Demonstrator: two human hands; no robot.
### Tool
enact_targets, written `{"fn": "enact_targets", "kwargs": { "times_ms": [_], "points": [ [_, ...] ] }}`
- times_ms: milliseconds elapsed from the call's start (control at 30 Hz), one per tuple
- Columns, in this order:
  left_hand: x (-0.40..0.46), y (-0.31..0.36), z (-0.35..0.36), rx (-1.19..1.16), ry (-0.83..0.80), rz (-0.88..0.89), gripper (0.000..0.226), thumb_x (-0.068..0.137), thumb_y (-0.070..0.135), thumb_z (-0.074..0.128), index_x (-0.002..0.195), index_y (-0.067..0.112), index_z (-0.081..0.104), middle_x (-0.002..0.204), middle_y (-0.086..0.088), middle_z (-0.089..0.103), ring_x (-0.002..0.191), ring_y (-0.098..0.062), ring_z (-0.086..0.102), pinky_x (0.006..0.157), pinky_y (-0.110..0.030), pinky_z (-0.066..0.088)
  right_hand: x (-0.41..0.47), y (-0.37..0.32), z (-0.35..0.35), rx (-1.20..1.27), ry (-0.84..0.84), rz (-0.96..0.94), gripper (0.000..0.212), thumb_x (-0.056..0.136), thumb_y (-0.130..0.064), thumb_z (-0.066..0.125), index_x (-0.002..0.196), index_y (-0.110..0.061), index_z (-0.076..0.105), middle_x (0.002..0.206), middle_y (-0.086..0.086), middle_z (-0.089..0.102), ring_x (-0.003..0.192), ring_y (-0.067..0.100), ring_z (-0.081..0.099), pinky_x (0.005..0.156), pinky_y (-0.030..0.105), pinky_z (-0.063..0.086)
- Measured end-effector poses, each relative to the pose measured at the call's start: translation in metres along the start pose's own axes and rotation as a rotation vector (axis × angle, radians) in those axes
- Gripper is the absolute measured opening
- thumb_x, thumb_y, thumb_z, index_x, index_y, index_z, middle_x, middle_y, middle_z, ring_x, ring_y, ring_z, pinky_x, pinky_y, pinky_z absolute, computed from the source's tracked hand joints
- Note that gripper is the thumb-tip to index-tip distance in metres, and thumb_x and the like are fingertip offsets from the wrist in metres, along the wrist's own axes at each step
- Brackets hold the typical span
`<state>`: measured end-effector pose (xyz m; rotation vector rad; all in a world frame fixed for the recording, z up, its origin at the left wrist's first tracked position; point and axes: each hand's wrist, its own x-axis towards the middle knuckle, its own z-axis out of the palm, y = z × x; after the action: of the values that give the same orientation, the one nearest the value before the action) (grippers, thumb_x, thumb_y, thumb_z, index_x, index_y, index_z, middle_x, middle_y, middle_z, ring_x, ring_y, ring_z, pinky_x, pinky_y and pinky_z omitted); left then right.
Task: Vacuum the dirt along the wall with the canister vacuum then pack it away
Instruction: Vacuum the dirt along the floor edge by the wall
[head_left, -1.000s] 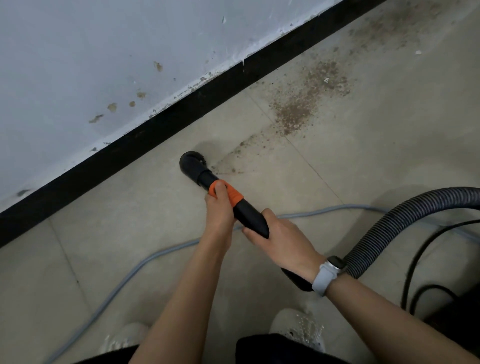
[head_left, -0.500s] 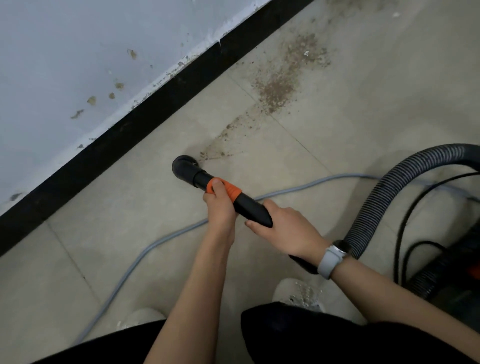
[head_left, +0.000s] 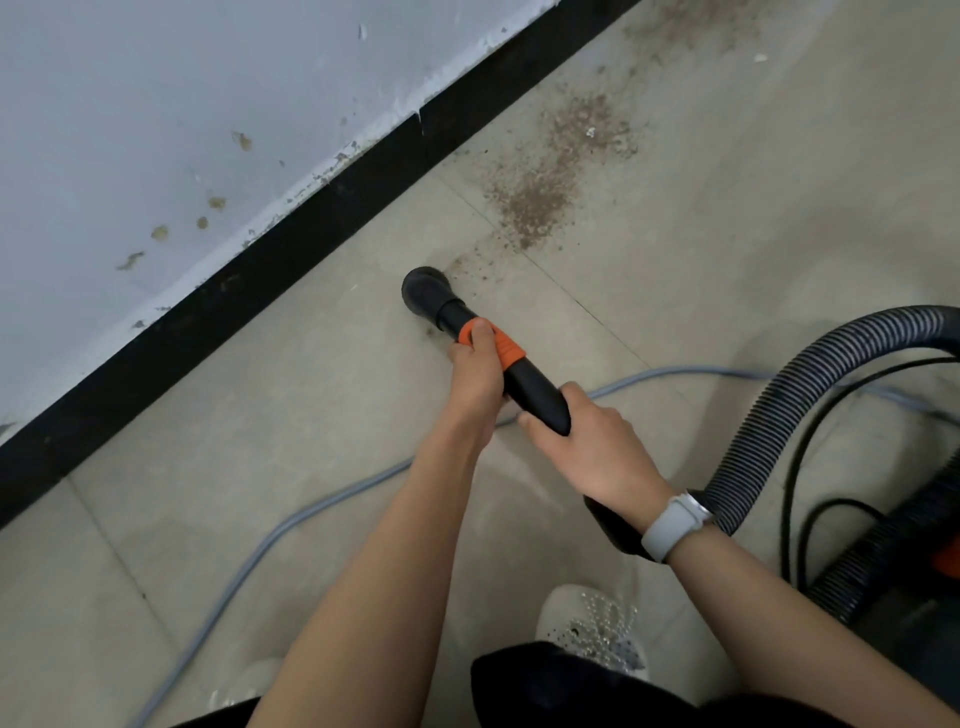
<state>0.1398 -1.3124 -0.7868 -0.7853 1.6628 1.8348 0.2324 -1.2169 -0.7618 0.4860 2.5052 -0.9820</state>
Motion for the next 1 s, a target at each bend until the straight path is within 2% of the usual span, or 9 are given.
{"fn": "enact_targets", "kwargs": {
  "times_ms": [167, 333, 433, 533, 667, 767, 867, 933, 1000],
  "points": [
    [0.011, 0.016, 0.014, 0.005, -0.115, -0.017, 0.032, 0.1, 0.038, 0.033, 0.114, 0.009, 0.04, 0.084, -0.004, 0.048, 0.073, -0.016, 0.05, 0.073, -0.036, 0.047, 0.01, -0.005, -0.006, -0.022, 0.086, 0.043, 0.037, 0.087, -0.059, 0.044, 0.085, -0.023, 0.037, 0.065, -0.003, 0.051, 0.062, 0.023, 0.053, 0.052, 0.033, 0.035],
    [0.019, 0.029, 0.033, 0.042, -0.221, -0.042, 0.038, 0.101, 0.039, 0.032, 0.12, 0.008, 0.04, 0.093, -0.008, 0.051, 0.082, -0.021, 0.053, 0.077, -0.037, 0.047, 0.017, -0.004, -0.01, -0.017, 0.186, 0.11, 0.037, 0.088, -0.057, 0.045, 0.089, -0.021, 0.038, 0.063, -0.002, 0.05, 0.062, 0.025, 0.053, 0.052, 0.033, 0.037],
    [0.023, 0.037, 0.041, 0.049, -0.263, -0.043, 0.029, 0.101, 0.038, 0.032, 0.104, 0.011, 0.044, 0.089, -0.008, 0.051, 0.085, -0.023, 0.051, 0.08, -0.038, 0.046, 0.025, -0.003, -0.014, -0.002, 0.222, 0.115, 0.036, 0.088, -0.056, 0.046, 0.088, -0.021, 0.039, 0.063, -0.002, 0.051, 0.06, 0.021, 0.052, 0.05, 0.031, 0.037],
    [0.024, 0.039, 0.041, 0.05, -0.262, -0.039, 0.027, 0.101, 0.037, 0.032, 0.091, 0.016, 0.044, 0.084, -0.006, 0.049, 0.081, -0.021, 0.05, 0.076, -0.036, 0.045, 0.029, -0.003, -0.018, 0.048, 0.187, 0.097, 0.036, 0.087, -0.056, 0.047, 0.086, -0.021, 0.04, 0.063, -0.002, 0.053, 0.057, 0.017, 0.053, 0.048, 0.03, 0.037],
    [0.016, 0.026, 0.017, 0.048, -0.139, -0.022, 0.034, 0.101, 0.038, 0.031, 0.113, 0.009, 0.042, 0.088, -0.005, 0.049, 0.078, -0.018, 0.051, 0.073, -0.035, 0.047, 0.02, -0.006, -0.012, 0.024, 0.059, 0.041, 0.034, 0.085, -0.058, 0.048, 0.079, -0.026, 0.036, 0.063, -0.003, 0.053, 0.057, 0.016, 0.054, 0.048, 0.03, 0.036],
    [0.002, 0.009, -0.013, -0.022, -0.018, -0.019, 0.035, 0.1, 0.037, 0.033, 0.117, 0.007, 0.041, 0.086, -0.005, 0.049, 0.075, -0.016, 0.051, 0.067, -0.032, 0.047, 0.005, -0.012, -0.003, -0.02, -0.056, -0.023, 0.037, 0.082, -0.061, 0.046, 0.081, -0.025, 0.035, 0.063, -0.003, 0.052, 0.059, 0.019, 0.053, 0.049, 0.031, 0.035],
    [-0.015, -0.006, -0.038, -0.053, 0.061, -0.059, 0.048, 0.101, 0.035, 0.033, 0.132, -0.001, 0.034, 0.101, -0.014, 0.049, 0.085, -0.022, 0.054, 0.067, -0.033, 0.047, -0.011, -0.019, 0.004, -0.041, -0.161, -0.064, 0.039, 0.082, -0.06, 0.047, 0.087, -0.022, 0.04, 0.065, -0.003, 0.052, 0.063, 0.023, 0.055, 0.055, 0.035, 0.039],
    [-0.028, -0.013, -0.047, -0.064, 0.098, -0.108, 0.05, 0.101, 0.035, 0.033, 0.135, -0.001, 0.031, 0.116, -0.024, 0.052, 0.101, -0.032, 0.057, 0.073, -0.036, 0.05, -0.02, -0.02, 0.003, -0.039, -0.231, -0.068, 0.037, 0.085, -0.057, 0.05, 0.089, -0.022, 0.041, 0.067, -0.004, 0.052, 0.065, 0.023, 0.056, 0.059, 0.036, 0.041],
    [-0.04, -0.014, -0.048, -0.062, 0.129, -0.153, 0.047, 0.101, 0.034, 0.034, 0.134, 0.001, 0.033, 0.12, -0.023, 0.052, 0.104, -0.031, 0.056, 0.077, -0.038, 0.05, -0.028, -0.02, 0.0, -0.061, -0.27, -0.064, 0.035, 0.087, -0.054, 0.052, 0.087, -0.022, 0.038, 0.067, -0.004, 0.051, 0.068, 0.025, 0.056, 0.062, 0.037, 0.042]
  ]
}}
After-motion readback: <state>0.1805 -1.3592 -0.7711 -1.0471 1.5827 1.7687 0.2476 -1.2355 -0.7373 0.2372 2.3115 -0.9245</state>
